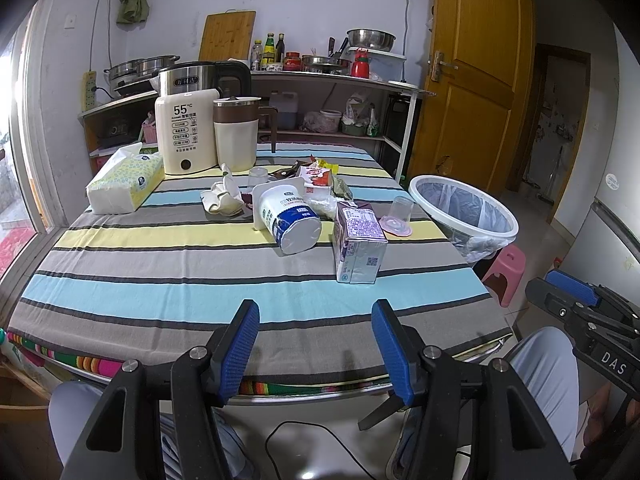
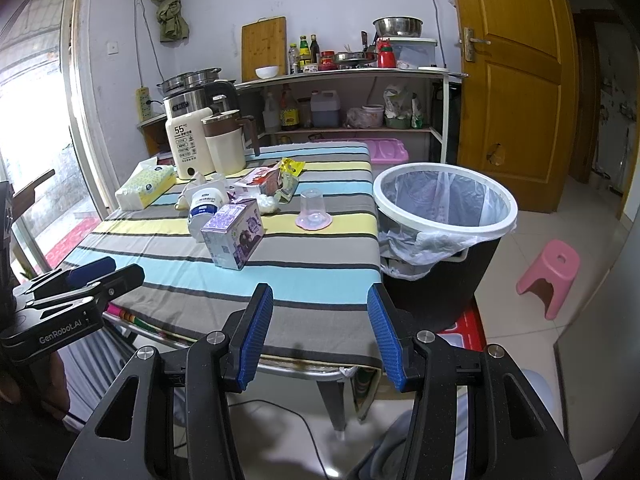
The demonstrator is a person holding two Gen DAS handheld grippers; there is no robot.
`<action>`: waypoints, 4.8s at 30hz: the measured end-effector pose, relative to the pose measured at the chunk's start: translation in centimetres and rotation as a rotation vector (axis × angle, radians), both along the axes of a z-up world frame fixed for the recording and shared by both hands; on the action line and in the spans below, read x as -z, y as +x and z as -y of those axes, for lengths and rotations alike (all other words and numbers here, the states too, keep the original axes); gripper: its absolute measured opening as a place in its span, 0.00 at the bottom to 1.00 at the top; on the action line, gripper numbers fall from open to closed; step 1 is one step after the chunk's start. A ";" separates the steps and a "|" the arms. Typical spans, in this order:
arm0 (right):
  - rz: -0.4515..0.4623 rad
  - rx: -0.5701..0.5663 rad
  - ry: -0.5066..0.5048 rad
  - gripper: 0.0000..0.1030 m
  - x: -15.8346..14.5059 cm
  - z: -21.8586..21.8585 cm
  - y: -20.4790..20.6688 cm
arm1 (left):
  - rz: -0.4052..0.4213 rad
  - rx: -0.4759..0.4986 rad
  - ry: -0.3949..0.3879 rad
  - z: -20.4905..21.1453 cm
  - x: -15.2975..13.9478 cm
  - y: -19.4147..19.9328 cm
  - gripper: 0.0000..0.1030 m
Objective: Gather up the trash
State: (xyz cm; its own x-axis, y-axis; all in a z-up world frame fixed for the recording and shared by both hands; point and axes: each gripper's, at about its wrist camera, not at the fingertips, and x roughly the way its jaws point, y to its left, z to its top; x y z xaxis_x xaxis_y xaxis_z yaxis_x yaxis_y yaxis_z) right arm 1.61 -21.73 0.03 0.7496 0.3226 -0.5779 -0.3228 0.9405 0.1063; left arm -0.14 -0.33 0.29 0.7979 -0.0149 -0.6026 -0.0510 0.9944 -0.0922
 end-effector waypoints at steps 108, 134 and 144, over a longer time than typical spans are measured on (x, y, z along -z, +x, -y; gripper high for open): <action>-0.203 -0.213 -0.053 0.49 3.6 -6.6 19.3 | -0.066 0.112 -0.069 2.1 2.5 11.8 0.38; -0.200 -0.115 0.060 0.28 2.4 -1.3 18.2 | -0.056 0.181 -0.073 4.5 0.5 13.2 0.37; -0.167 0.047 0.075 0.28 0.9 5.5 19.5 | -0.026 0.339 -0.093 10.3 -1.4 20.0 0.37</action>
